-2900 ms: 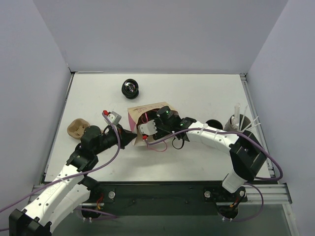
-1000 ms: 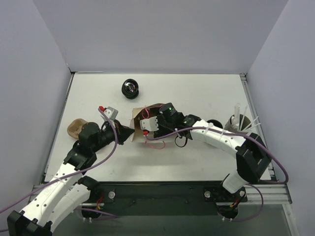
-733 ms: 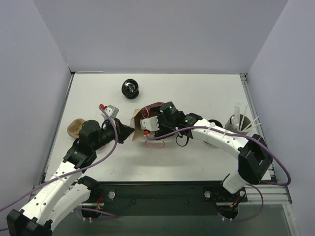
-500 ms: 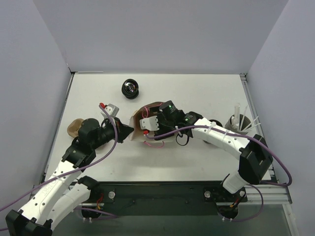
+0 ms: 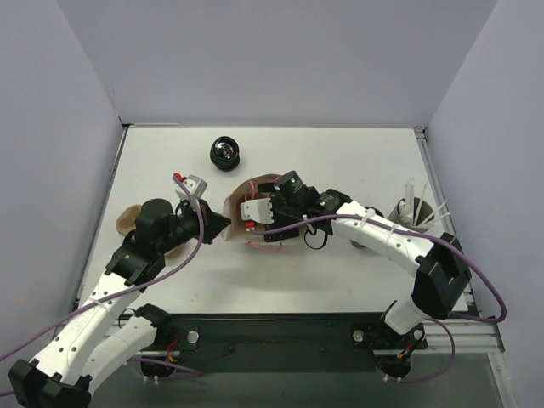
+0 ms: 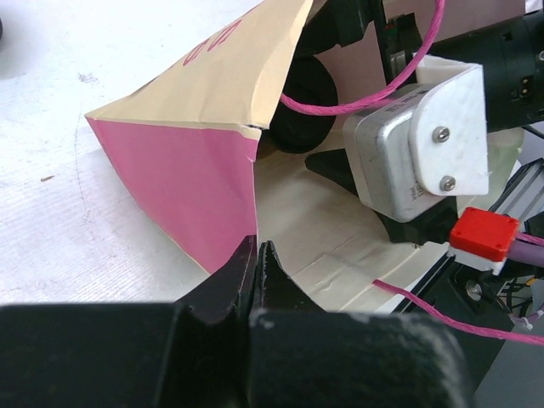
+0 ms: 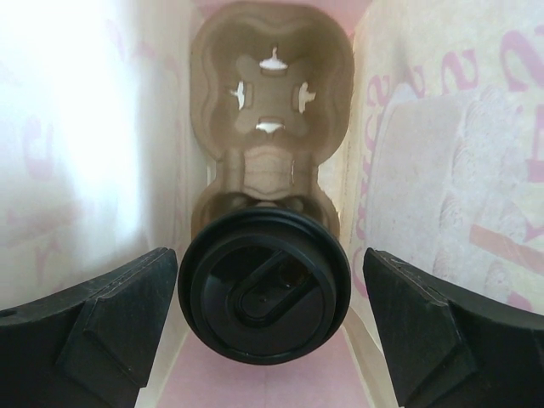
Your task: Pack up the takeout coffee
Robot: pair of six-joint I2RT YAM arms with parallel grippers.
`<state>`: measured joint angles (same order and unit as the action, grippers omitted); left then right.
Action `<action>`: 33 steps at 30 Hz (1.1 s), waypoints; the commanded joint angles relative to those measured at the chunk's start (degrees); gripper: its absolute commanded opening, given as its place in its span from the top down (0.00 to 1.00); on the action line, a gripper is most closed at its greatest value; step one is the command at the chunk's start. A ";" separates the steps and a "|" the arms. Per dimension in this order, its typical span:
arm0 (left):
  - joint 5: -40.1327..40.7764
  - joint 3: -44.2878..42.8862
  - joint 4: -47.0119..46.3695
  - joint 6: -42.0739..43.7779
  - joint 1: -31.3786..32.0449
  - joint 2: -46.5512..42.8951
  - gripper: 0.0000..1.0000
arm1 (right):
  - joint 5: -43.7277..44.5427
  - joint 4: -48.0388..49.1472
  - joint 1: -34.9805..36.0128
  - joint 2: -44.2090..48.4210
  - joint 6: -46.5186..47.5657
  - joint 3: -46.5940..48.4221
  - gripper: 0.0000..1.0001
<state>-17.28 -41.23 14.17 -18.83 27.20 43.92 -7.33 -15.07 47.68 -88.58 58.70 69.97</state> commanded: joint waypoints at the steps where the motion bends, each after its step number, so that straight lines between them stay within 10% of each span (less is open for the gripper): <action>1: 0.84 -3.50 0.85 0.99 -0.31 0.29 1.00 | -2.42 -2.33 0.39 2.44 -2.18 3.33 0.05; 14: 2.34 -7.72 5.95 0.29 -0.22 1.87 1.00 | -3.65 -4.88 0.57 2.79 -9.03 6.31 0.30; 33: 3.83 -15.80 13.33 -5.78 -0.22 6.44 1.00 | -4.09 -10.07 1.01 7.36 -17.56 8.95 0.30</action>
<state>-13.82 -52.64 26.76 -21.96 27.20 49.78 -9.93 -23.35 48.47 -83.92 44.38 75.83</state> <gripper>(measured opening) 0.022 0.712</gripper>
